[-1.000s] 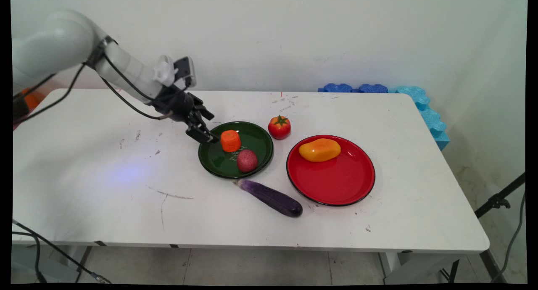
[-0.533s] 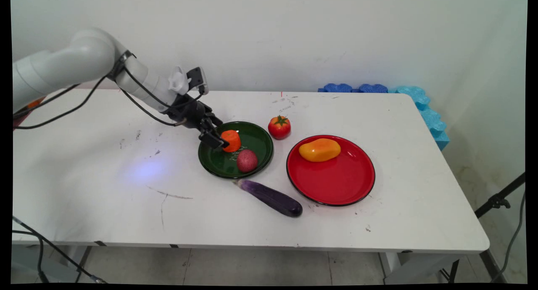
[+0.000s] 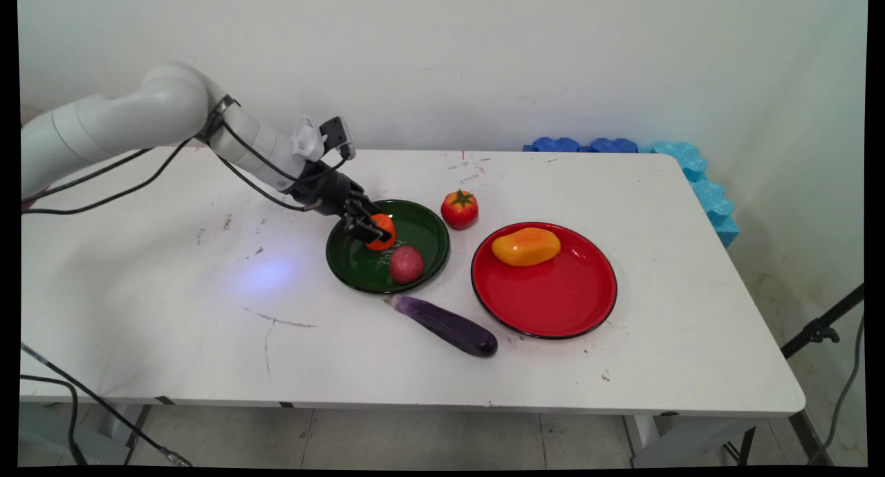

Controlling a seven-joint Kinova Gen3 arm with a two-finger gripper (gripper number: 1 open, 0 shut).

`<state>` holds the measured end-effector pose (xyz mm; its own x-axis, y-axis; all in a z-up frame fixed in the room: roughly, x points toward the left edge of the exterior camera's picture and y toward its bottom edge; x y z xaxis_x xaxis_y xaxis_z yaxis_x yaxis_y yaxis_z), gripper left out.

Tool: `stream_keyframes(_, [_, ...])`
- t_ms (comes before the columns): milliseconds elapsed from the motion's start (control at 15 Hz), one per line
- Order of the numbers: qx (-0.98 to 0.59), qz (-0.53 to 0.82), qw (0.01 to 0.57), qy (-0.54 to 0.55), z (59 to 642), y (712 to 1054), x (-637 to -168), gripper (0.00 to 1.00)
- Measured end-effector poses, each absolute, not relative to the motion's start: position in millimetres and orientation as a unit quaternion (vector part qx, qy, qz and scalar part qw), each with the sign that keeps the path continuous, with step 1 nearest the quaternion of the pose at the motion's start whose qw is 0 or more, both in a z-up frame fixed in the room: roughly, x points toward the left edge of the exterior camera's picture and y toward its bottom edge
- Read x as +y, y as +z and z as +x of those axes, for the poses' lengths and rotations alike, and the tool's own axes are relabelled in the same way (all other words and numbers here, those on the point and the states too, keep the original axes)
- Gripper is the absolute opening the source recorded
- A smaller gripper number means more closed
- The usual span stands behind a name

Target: Pick up the mandarin from the green plate, then place the picked object on the table

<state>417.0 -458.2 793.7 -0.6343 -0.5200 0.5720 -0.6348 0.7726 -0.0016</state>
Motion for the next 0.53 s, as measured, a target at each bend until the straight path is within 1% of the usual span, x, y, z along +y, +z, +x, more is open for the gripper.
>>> stream_keyframes(333, [-0.898, 0.319, 0.286, 0.099, 414.6, 789.2, -456.1, 0.0])
stream_keyframes(533, [-0.9, 0.314, 0.287, 0.1, 413.8, 801.1, -451.6, 0.0])
